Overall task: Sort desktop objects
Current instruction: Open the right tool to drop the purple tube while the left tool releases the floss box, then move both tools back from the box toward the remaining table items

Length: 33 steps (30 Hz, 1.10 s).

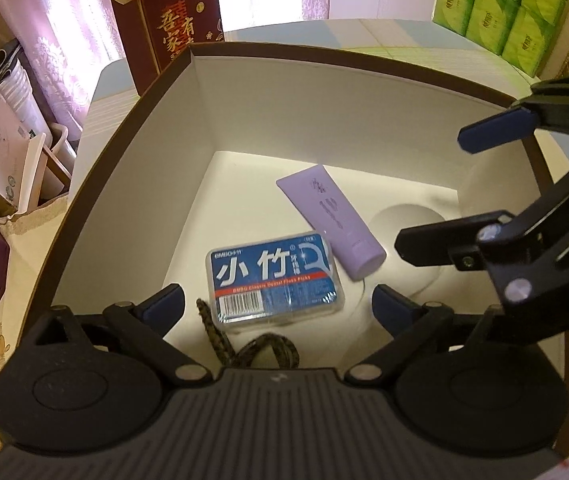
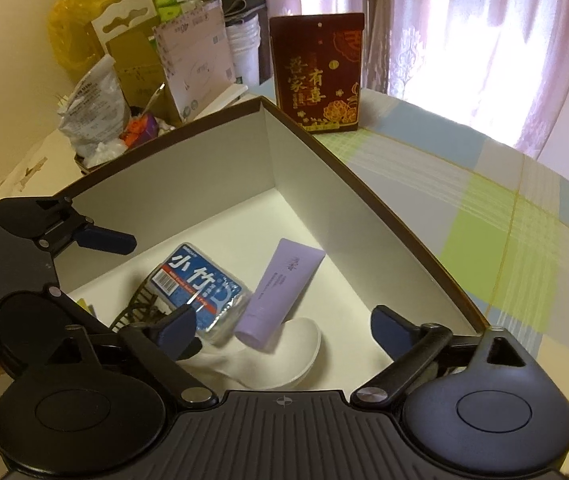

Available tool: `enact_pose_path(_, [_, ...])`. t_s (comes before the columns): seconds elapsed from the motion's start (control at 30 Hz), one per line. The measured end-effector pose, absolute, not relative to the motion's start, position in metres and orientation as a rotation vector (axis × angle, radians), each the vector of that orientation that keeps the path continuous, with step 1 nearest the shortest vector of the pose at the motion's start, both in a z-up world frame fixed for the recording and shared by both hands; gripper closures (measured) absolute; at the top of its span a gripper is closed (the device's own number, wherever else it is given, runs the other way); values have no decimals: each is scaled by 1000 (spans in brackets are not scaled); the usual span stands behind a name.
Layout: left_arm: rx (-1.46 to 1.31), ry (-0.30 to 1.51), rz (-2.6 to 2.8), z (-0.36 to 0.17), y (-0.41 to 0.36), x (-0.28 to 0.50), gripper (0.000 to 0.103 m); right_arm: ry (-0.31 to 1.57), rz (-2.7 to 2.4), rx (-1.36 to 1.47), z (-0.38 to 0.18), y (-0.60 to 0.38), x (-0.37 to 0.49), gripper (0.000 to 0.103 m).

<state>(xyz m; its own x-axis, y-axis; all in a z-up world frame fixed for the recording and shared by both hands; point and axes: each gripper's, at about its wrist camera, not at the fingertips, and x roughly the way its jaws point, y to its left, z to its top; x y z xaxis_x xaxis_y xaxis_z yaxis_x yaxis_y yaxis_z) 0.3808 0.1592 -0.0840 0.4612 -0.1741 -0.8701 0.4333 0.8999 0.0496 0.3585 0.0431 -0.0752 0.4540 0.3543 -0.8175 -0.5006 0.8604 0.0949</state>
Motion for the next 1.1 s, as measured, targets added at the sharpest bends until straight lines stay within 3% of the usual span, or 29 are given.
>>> enact_pose_path(1.1, [232, 919, -257, 10, 179, 255, 1, 798, 597, -158, -14, 21, 257, 2])
